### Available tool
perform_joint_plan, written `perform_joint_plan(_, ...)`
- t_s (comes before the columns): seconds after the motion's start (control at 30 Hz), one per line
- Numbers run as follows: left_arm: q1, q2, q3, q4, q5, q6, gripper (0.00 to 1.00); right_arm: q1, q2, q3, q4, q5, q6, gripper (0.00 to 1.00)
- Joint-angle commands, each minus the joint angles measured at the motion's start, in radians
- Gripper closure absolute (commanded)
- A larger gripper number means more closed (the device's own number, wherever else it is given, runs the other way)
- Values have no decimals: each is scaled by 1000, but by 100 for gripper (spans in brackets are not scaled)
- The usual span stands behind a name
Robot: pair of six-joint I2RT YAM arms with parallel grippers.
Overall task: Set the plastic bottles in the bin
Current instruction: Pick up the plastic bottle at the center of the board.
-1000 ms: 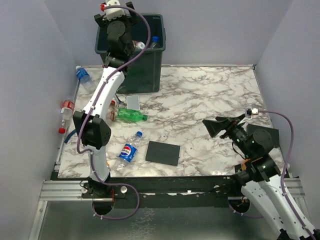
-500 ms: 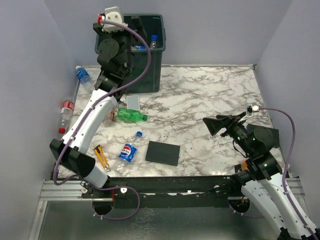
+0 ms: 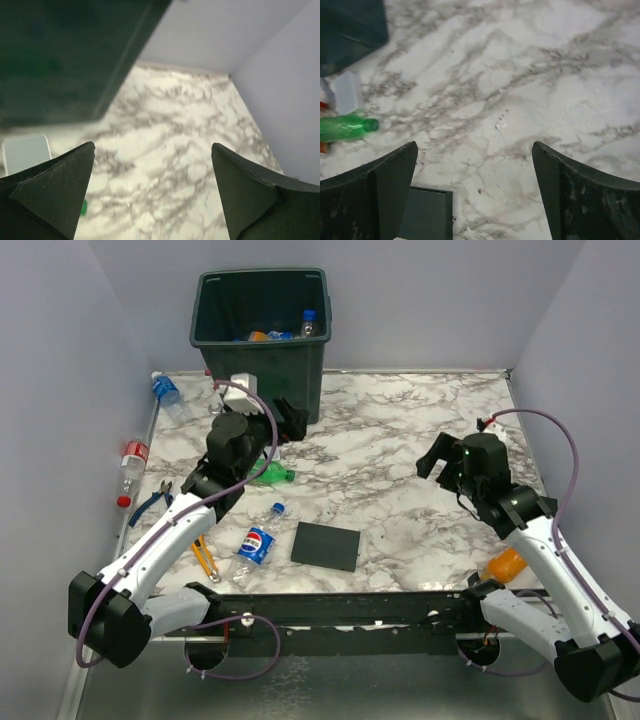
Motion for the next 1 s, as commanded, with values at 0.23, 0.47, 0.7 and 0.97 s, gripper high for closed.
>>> perform_joint_plan(0.23, -117, -125, -256, -72, 161, -100, 1, -62, -20, -43, -416, 331, 475, 0)
perform_joint_plan(0.47, -142, -182, -306, -71, 43, -116, 1, -269, 102, -78, -637, 395, 667, 0)
perform_joint_plan(0.7, -161, -163, -329, -70, 45, -132, 1, -436, 143, -73, -693, 445, 675, 0)
perform_joint_plan(0.97, -161, -140, -331, -73, 65, -145, 1, -646, 203, -126, -573, 347, 521, 0)
